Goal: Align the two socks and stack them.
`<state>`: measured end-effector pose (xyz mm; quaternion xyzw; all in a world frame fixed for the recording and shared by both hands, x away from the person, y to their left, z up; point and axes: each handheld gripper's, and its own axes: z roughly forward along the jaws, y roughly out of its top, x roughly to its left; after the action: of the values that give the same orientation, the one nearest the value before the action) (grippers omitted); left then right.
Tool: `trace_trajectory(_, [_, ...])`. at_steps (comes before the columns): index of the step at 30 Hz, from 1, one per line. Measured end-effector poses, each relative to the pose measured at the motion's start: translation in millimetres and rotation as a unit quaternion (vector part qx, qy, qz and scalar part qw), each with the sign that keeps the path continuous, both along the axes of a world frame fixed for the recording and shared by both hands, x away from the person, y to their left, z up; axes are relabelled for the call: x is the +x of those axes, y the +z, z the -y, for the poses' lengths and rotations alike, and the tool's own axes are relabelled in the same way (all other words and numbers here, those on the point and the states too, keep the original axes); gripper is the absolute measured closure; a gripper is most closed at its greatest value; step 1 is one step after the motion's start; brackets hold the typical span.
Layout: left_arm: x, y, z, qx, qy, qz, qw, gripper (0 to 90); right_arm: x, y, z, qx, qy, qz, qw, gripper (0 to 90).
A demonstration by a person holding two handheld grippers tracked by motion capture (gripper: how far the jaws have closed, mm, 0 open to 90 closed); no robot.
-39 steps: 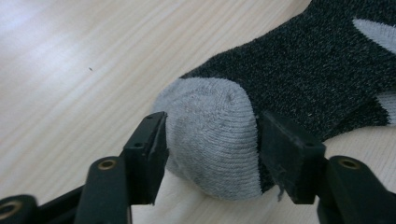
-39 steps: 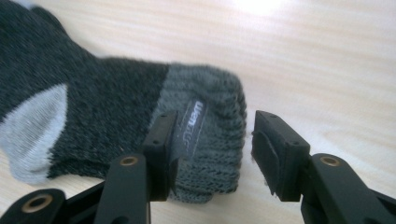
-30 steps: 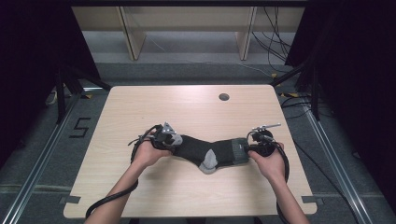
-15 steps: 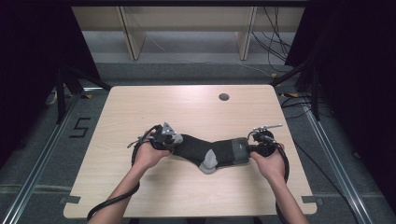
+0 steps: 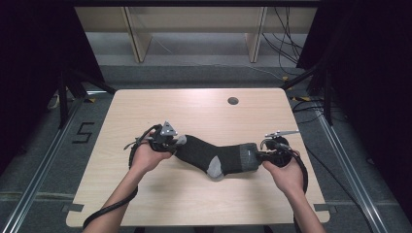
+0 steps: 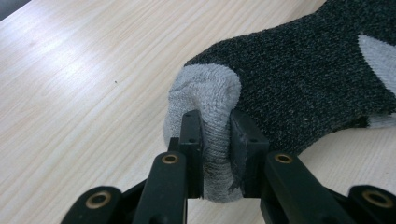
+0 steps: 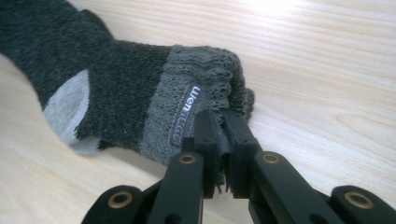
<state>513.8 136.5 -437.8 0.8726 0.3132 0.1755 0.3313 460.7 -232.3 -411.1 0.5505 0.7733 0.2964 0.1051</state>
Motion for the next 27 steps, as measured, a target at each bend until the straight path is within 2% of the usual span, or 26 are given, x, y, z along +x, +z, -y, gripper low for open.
trace_trajectory(1, [2.0,-1.9,0.4,-0.001,-0.001,0.001,1.0000,75.5,-0.3,-0.7,-1.1,-0.005,0.000,0.002,1.0000,85.7])
trace_trajectory(2, [2.0,-1.9,0.4,-0.001,-0.001,0.001,1.0000,75.4,0.1,-1.6,-2.3,0.002,-0.004,-0.003,1.0000,85.6])
trace_trajectory(3, [4.4,-6.1,1.8,-0.001,0.003,-0.005,1.0000,75.3,3.5,-4.9,1.4,-0.011,0.015,0.004,0.9998,85.6])
trace_trajectory(5, [5.9,-8.5,2.3,0.002,0.003,-0.008,1.0000,75.1,5.5,-10.4,-0.1,-0.005,-0.002,-0.012,0.9999,85.5])
trace_trajectory(6, [6.7,-11.6,3.0,0.000,0.005,-0.013,0.9999,75.1,5.5,-10.4,-0.1,-0.005,-0.002,-0.012,0.9999,85.5])
trace_trajectory(7, [8.2,-17.5,3.7,0.004,0.006,-0.021,0.9998,74.9,10.0,-17.1,2.9,-0.013,0.007,-0.011,0.9998,85.4])
trace_trajectory(8, [9.1,-20.6,4.0,0.005,0.006,-0.024,0.9997,74.8,11.4,-19.3,4.6,-0.019,0.011,-0.018,0.9996,85.3])
trace_trajectory(9, [9.5,-23.3,4.1,0.006,0.008,-0.027,0.9996,74.6,12.7,-23.0,4.3,-0.012,0.004,-0.022,0.9997,85.2])
trace_trajectory(10, [10.4,-25.6,3.8,0.007,0.008,-0.029,0.9995,74.5,14.5,-25.7,5.5,-0.002,0.009,-0.032,0.9994,85.1])
trace_trajectory(12, [11.8,-29.9,3.5,0.007,0.012,-0.033,0.9993,74.1,15.0,-28.7,4.6,-0.006,-0.007,-0.044,0.9990,84.9])
trace_trajectory(18, [14.1,-34.7,4.4,0.010,0.016,-0.031,0.9993,71.4,19.0,-35.0,7.7,-0.010,-0.007,-0.051,0.9986,83.6])
trace_trajectory(20, [12.9,-32.2,4.3,0.018,0.019,-0.026,0.9993,67.4,21.2,-37.3,8.0,-0.016,-0.004,-0.056,0.9983,80.7])
trace_trajectory(21, [12.9,-32.2,4.3,0.018,0.019,-0.026,0.9993,62.7,21.7,-37.2,7.2,-0.017,-0.011,-0.055,0.9983,77.7])
trace_trajectory(22, [11.6,-31.0,4.7,0.009,0.024,-0.015,0.9996,62.7,21.7,-37.2,7.2,-0.017,-0.011,-0.055,0.9983,77.7])
trace_trajectory(23, [8.6,-20.8,2.1,0.008,0.031,0.005,0.9995,52.8,22.2,-35.2,7.7,-0.026,-0.013,-0.050,0.9983,65.1])
trace_trajectory(24, [8.6,-20.8,2.1,0.008,0.031,0.005,0.9995,49.7,22.2,-35.2,7.7,-0.026,-0.013,-0.050,0.9983,65.1])
trace_trajectory(25, [4.9,-8.1,1.3,-0.001,0.036,0.029,0.9989,47.1,20.7,-28.1,8.1,-0.027,-0.034,-0.025,0.9987,59.9])
trace_trajectory(26, [3.2,-2.4,2.2,-0.004,0.038,0.040,0.9985,46.1,21.1,-24.9,9.9,-0.039,-0.031,0.006,0.9987,60.1])
trace_trajectory(27, [1.6,1.5,4.8,-0.009,0.036,0.047,0.9982,46.1,18.6,-19.6,7.0,-0.032,-0.035,0.017,0.9987,62.0])
